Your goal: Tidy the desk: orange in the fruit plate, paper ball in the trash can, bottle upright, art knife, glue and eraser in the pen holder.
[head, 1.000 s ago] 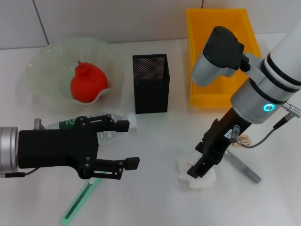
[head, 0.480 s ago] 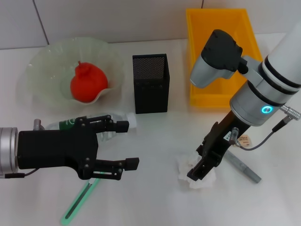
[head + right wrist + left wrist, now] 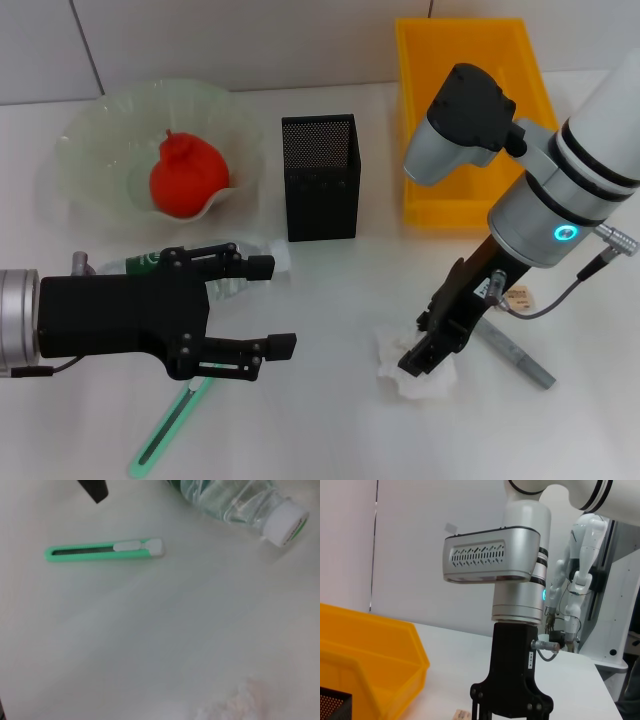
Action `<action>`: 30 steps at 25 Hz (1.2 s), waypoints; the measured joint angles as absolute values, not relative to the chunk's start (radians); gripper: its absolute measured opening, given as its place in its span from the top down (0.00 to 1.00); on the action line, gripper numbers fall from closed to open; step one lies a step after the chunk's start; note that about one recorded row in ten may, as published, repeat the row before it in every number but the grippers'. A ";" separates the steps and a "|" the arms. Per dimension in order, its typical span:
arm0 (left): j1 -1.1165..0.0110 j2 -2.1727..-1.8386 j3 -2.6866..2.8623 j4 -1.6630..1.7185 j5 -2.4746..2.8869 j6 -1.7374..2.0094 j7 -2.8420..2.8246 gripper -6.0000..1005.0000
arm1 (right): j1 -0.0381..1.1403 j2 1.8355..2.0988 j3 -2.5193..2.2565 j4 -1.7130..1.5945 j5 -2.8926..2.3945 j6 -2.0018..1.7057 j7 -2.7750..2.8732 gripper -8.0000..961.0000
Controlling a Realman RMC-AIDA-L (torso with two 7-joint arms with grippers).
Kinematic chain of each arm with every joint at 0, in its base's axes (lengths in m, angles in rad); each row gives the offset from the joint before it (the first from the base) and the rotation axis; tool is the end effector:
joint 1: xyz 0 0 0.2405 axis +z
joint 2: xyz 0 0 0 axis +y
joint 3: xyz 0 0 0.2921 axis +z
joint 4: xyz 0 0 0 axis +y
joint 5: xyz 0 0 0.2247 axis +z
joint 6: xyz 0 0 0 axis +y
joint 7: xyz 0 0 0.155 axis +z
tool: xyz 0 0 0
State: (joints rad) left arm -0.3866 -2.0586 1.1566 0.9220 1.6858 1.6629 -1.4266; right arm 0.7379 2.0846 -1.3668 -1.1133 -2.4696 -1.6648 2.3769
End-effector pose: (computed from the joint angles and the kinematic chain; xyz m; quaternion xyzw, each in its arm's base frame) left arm -0.2436 0.3210 -0.0308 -0.9615 -0.0956 -0.2569 0.0211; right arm 0.1914 0.3793 -0.0600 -0.9422 0.2756 -0.1893 0.0227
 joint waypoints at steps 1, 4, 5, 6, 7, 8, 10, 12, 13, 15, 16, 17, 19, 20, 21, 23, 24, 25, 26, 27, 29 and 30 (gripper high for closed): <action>-0.387 -2.059 1.157 0.922 1.686 1.663 -1.427 0.17 | 0.738 2.085 -1.367 -1.109 -2.470 -1.662 2.378 0.31; -0.387 -2.059 1.157 0.922 1.686 1.663 -1.427 0.17 | 0.740 2.085 -1.367 -1.098 -2.470 -1.661 2.379 0.33; -0.387 -2.059 1.157 0.922 1.686 1.663 -1.427 0.17 | 0.741 2.085 -1.367 -1.094 -2.471 -1.661 2.379 0.37; -0.387 -2.059 1.157 0.922 1.686 1.663 -1.427 0.17 | 0.742 2.085 -1.367 -1.093 -2.471 -1.661 2.379 0.41; -0.387 -2.059 1.157 0.922 1.686 1.663 -1.427 0.17 | 0.743 2.085 -1.367 -1.091 -2.471 -1.661 2.379 0.45; -0.387 -2.059 1.157 0.922 1.686 1.663 -1.427 0.17 | 0.743 2.085 -1.367 -1.091 -2.472 -1.661 2.379 0.49; -0.387 -2.059 1.157 0.921 1.686 1.663 -1.427 0.17 | 0.743 2.085 -1.367 -1.091 -2.472 -1.660 2.379 0.57; -0.387 -2.059 1.157 0.921 1.686 1.663 -1.427 0.18 | 0.742 2.085 -1.367 -1.091 -2.473 -1.655 2.379 0.65; -0.387 -2.059 1.157 0.921 1.686 1.663 -1.427 0.18 | 0.740 2.085 -1.367 -1.091 -2.473 -1.652 2.379 0.69; -0.387 -2.059 1.157 0.920 1.686 1.663 -1.427 0.18 | 0.736 2.085 -1.366 -1.091 -2.472 -1.648 2.379 0.77; -0.388 -2.059 1.157 0.912 1.686 1.663 -1.427 0.18 | 0.735 2.085 -1.364 -1.091 -2.473 -1.647 2.379 0.78; -0.388 -2.059 1.157 0.912 1.686 1.663 -1.427 0.18 | 0.733 2.085 -1.362 -1.091 -2.472 -1.646 2.379 0.79; -0.389 -2.059 1.158 0.911 1.686 1.663 -1.427 0.18 | 0.729 2.085 -1.357 -1.097 -2.472 -1.644 2.379 0.81; -0.389 -2.059 1.158 0.911 1.686 1.663 -1.427 0.18 | 0.725 2.085 -1.355 -1.103 -2.472 -1.644 2.379 0.82; -0.389 -2.059 1.158 0.911 1.686 1.663 -1.427 0.18 | 0.722 2.085 -1.353 -1.109 -2.472 -1.644 2.379 0.83; -0.390 -2.058 1.157 0.909 1.686 1.663 -1.426 0.18 | 0.710 2.084 -1.351 -1.130 -2.471 -1.644 2.379 0.84; -0.390 -2.058 1.157 0.909 1.686 1.663 -1.426 0.18 | 0.702 2.084 -1.351 -1.144 -2.471 -1.644 2.379 0.85; -0.390 -2.059 1.158 0.908 1.686 1.663 -1.426 0.18 | 0.694 2.083 -1.351 -1.160 -2.471 -1.644 2.379 0.85; -0.390 -2.059 1.158 0.908 1.686 1.663 -1.426 0.18 | 0.685 2.083 -1.350 -1.179 -2.471 -1.644 2.379 0.86; -0.390 -2.059 1.158 0.908 1.686 1.663 -1.426 0.18 | 0.676 2.083 -1.348 -1.198 -2.471 -1.644 2.379 0.86; -0.390 -2.060 1.157 0.902 1.686 1.663 -1.427 0.18 | 0.660 2.083 -1.338 -1.237 -2.470 -1.645 2.379 0.88; -0.390 -2.060 1.157 0.902 1.686 1.663 -1.427 0.18 | 0.653 2.083 -1.330 -1.256 -2.470 -1.645 2.379 0.88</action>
State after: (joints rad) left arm -0.3896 -2.0599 1.1572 0.9021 1.6858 1.6629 -1.4265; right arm 0.6535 2.0831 -1.3295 -1.2565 -2.4701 -1.6452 2.3791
